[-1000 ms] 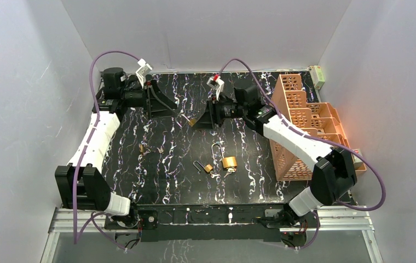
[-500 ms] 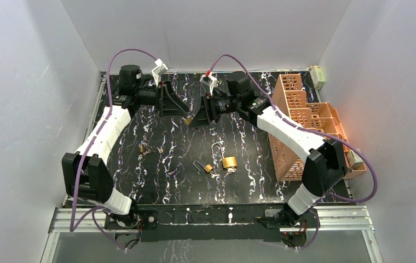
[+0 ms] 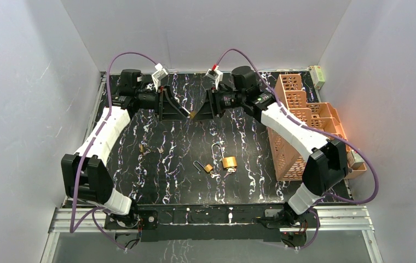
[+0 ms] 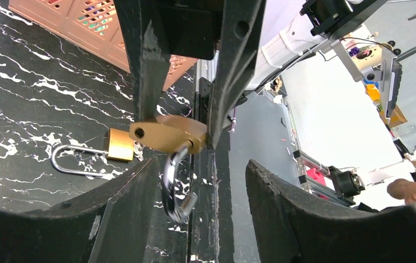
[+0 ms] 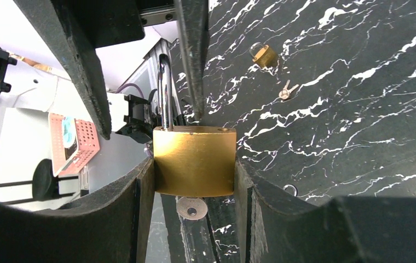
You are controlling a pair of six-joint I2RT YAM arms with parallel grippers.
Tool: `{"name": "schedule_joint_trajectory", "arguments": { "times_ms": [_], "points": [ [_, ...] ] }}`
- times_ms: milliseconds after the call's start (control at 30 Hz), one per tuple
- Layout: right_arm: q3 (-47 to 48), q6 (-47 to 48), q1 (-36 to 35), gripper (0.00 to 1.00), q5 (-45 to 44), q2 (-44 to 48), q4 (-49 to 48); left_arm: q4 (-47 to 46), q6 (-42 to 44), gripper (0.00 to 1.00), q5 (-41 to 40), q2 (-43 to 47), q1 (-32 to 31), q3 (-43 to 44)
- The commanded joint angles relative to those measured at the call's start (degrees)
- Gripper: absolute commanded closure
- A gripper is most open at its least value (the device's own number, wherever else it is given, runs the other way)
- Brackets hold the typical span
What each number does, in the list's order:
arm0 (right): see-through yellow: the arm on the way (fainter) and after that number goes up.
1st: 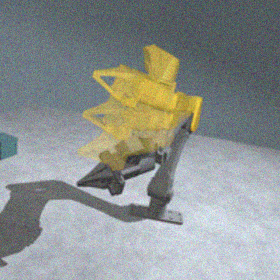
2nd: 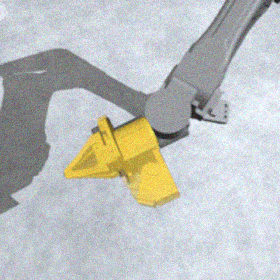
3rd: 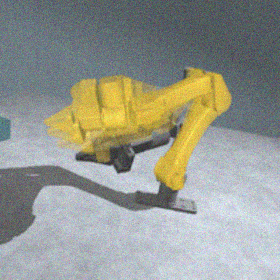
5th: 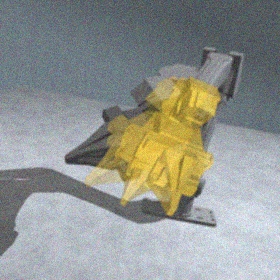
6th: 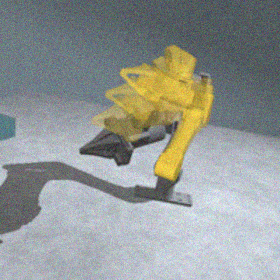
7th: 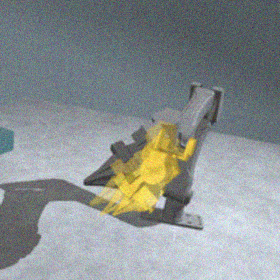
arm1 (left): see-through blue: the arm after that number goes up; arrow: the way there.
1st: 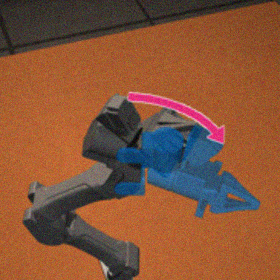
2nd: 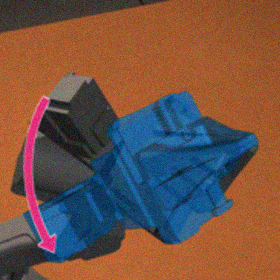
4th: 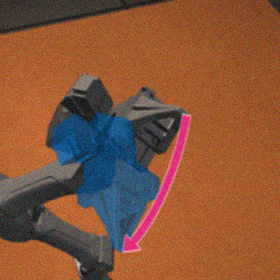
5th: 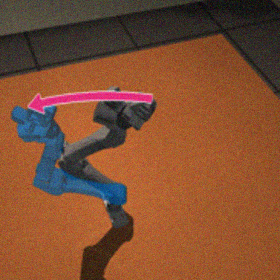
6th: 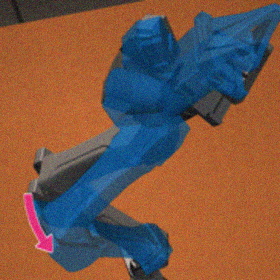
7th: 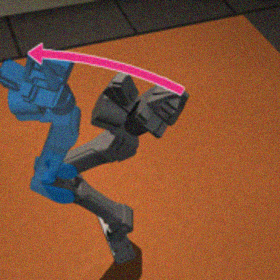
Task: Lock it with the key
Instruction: Pick up the lock from the center of the board.
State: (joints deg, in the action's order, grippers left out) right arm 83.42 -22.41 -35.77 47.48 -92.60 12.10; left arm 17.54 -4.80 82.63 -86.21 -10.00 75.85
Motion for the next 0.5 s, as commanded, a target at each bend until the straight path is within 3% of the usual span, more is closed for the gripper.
{"name": "schedule_joint_trajectory", "arguments": {
  "times_ms": [0, 67, 167, 200, 367, 467],
  "points": [
    [2.7, 0.1, 1.1, 1.00, 1.5, 3.7, -2.4, 2.5, 2.7, 0.44, 2.8, 2.3, 1.2, 1.2],
    [2.4, 0.1, 1.2, 1.00, 1.9, 3.8, -2.2, 2.6, 2.8, 0.50, 3.0, 2.2, 1.7, 1.8],
    [2.1, -0.1, 1.2, 1.00, 2.4, 4.0, -2.4, 2.6, 2.8, 0.74, 2.4, 1.9, 2.1, 2.1],
    [2.1, -0.3, 1.2, 1.00, 2.6, 4.0, -2.5, 2.7, 2.8, 0.74, 2.0, 1.7, 2.2, 2.0],
    [1.8, -1.0, 1.2, 1.00, 3.6, 3.7, -3.1, 2.1, 2.0, 0.66, 1.8, 0.3, 2.1, 2.6],
    [1.4, -1.4, 1.2, 1.00, 4.1, 3.5, -4.0, -1.0, -0.8, 0.46, 1.8, 0.2, 2.1, 2.6]
  ]
}}
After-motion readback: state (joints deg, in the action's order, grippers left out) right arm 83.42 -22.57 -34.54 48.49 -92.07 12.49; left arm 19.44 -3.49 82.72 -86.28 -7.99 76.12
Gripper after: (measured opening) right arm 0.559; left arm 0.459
